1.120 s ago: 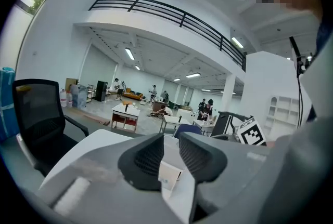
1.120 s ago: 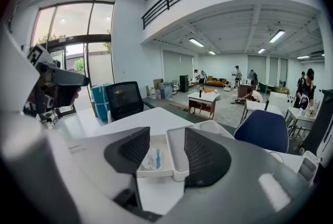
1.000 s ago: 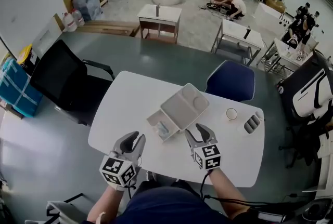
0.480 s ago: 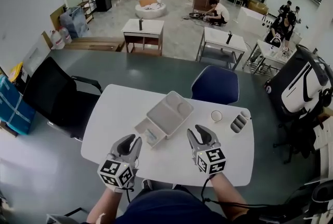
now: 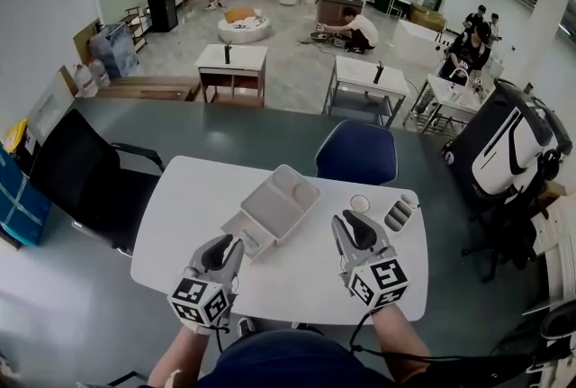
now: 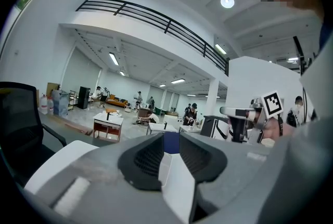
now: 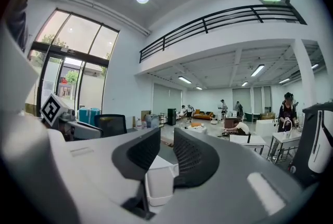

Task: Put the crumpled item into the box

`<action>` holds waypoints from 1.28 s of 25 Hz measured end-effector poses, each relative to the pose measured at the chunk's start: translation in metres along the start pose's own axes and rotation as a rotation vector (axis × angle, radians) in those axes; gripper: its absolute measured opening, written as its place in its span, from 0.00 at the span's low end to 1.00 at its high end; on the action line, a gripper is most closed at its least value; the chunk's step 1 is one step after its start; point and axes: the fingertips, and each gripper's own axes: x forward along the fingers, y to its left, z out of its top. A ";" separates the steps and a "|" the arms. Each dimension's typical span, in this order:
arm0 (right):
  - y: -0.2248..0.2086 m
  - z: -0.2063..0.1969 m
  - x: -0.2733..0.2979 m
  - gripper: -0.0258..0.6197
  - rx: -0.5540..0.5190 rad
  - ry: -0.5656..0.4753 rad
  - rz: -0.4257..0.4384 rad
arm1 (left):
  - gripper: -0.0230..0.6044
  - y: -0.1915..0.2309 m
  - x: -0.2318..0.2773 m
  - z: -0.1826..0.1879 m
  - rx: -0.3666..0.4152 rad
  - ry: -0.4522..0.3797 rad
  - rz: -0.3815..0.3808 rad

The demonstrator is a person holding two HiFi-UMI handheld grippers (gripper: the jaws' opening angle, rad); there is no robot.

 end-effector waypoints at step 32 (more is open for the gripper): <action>0.014 0.011 0.008 0.04 0.039 -0.122 -0.076 | 0.20 0.031 -0.001 0.000 -0.028 0.006 0.017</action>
